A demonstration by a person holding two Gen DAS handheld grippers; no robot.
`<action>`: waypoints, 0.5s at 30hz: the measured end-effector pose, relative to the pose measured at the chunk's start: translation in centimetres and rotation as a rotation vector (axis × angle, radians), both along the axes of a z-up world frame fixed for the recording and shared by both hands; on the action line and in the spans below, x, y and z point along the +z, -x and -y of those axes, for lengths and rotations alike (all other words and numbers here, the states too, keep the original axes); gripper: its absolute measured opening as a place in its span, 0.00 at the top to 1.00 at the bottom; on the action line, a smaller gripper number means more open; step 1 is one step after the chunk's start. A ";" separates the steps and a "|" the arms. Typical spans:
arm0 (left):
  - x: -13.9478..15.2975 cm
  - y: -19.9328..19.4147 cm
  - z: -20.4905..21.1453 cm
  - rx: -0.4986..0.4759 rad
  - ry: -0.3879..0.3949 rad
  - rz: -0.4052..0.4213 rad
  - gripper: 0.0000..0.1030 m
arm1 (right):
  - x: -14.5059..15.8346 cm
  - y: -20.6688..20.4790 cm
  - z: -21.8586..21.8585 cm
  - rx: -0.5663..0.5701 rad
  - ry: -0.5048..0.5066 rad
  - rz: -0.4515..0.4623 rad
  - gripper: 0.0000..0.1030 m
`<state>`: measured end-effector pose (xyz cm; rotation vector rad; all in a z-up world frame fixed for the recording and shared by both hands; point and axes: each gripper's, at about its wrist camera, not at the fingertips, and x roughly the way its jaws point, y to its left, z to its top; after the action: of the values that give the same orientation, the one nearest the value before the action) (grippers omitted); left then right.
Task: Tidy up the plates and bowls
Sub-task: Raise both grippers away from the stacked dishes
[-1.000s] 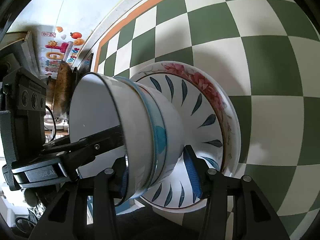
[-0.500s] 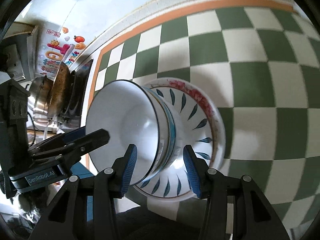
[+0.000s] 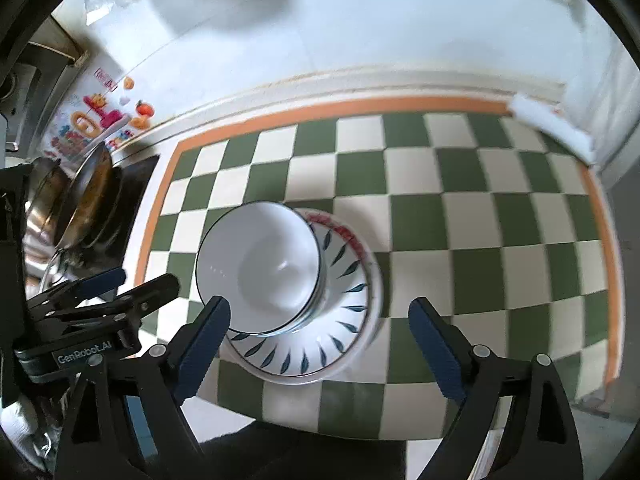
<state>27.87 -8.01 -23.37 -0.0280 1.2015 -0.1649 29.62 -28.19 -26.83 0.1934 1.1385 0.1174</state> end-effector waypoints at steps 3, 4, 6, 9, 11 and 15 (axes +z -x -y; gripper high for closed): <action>1.4 1.0 -0.2 -0.011 -0.008 0.038 0.10 | 1.6 1.3 -0.2 -0.037 0.040 0.035 0.07; 1.8 1.3 -0.3 -0.016 -0.008 0.050 0.10 | 2.0 1.7 -0.3 -0.047 0.049 0.043 0.07; 2.7 2.0 -0.4 -0.020 -0.014 0.073 0.09 | 2.7 2.5 -0.5 -0.061 0.049 0.056 0.06; 4.2 3.2 -0.6 -0.022 -0.014 0.111 0.09 | 3.6 3.9 -0.7 -0.072 0.045 0.073 0.06; 5.4 4.4 -0.7 -0.024 -0.010 0.138 0.09 | 4.5 5.0 -0.8 -0.076 0.055 0.088 0.06; 7.8 6.9 -0.9 -0.010 -0.008 0.215 0.09 | 6.7 7.5 -1.0 -0.080 0.056 0.130 0.05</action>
<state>20.93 -7.13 -15.56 0.0027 0.9875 -0.1673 22.08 -27.18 -20.14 0.1791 1.0016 0.0270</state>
